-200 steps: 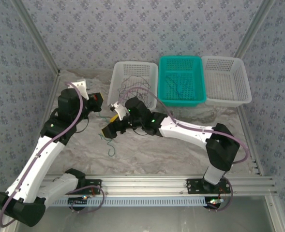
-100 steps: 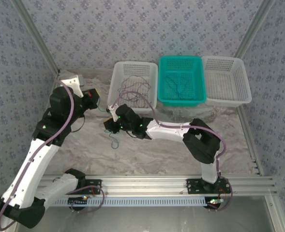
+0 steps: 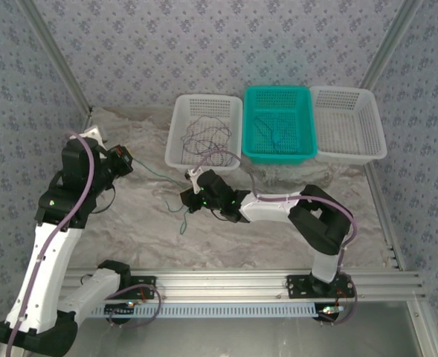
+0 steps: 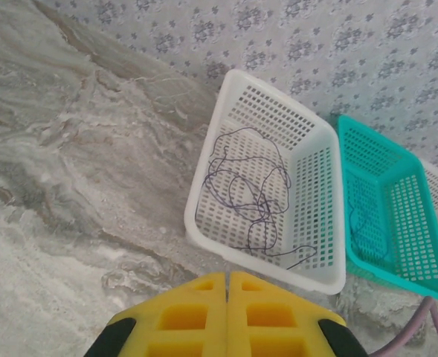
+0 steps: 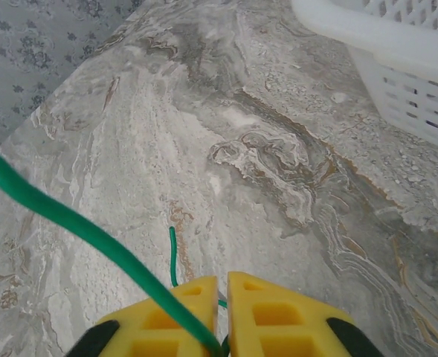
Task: Untangle the cables
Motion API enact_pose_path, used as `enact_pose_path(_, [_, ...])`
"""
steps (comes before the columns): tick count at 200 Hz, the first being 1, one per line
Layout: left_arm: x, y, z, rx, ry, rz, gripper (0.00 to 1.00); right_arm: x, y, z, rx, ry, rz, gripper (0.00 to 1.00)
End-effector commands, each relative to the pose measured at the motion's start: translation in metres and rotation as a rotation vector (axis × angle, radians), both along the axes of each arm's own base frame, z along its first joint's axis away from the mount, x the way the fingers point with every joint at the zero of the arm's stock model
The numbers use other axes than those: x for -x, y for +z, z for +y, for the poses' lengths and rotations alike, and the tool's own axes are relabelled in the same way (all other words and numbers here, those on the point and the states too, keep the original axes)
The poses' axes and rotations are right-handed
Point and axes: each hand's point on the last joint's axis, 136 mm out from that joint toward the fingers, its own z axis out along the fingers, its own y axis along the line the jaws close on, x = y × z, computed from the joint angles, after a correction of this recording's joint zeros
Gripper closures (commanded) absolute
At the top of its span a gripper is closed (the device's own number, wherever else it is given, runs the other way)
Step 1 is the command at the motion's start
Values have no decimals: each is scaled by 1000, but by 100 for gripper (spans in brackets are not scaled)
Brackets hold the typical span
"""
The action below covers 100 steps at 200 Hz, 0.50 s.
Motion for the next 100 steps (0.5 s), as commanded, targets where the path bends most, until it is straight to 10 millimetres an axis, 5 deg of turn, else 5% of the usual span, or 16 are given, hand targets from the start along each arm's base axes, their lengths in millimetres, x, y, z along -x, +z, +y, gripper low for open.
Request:
enact_pose_path(1, [6, 88, 26, 45, 117, -299, 100, 20, -83, -55, 226, -64, 216, 100])
enact_pose_path(37, [-11, 47, 4, 49, 13, -220, 100, 30, -52, -41, 137, 2, 218, 100])
enact_pose_path(73, [-15, 6, -5, 24, -43, -151, 39, 32, 3, -32, 55, 55, 151, 100])
enact_pose_path(100, [-3, -3, -19, 23, -146, -163, 14, 32, 32, -31, 36, 82, 105, 100])
